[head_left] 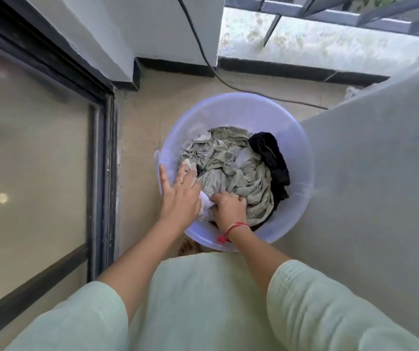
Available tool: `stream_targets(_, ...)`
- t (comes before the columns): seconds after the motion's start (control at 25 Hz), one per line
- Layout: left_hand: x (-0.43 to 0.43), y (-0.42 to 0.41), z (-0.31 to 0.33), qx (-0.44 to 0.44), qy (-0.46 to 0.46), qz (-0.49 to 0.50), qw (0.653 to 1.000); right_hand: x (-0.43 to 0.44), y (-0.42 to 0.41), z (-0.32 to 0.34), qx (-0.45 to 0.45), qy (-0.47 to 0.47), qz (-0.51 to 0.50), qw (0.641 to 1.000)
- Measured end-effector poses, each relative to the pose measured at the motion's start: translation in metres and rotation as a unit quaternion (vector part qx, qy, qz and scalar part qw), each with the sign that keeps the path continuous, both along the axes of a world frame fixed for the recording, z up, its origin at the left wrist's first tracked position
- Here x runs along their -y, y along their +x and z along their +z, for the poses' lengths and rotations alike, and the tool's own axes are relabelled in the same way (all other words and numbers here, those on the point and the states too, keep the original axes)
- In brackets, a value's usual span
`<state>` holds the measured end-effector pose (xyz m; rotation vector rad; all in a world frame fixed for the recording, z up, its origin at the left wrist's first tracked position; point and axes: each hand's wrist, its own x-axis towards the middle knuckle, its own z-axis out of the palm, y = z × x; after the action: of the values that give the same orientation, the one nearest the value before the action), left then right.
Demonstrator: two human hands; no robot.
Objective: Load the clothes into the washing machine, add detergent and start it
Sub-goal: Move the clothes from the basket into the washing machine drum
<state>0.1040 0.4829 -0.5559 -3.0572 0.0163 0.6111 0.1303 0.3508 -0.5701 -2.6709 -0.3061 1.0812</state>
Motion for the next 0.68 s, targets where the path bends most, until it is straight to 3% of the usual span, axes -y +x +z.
stream_targets(0.08,-0.005,-0.003,0.016,-0.014,-0.02,0.03,0.999,0.008,-0.005,0.025,-0.003,0.015,-0.008,1.0)
stream_targets(0.28,-0.014,-0.015,0.072,-0.166,-0.017,0.084,0.982,0.02,-0.014,0.094,0.005,0.046,-0.085,0.995)
stream_targets(0.68,-0.033,-0.039,0.079,-0.294,-0.081,0.08,0.949,0.037,-0.044,0.179,0.114,0.151,-0.213,0.959)
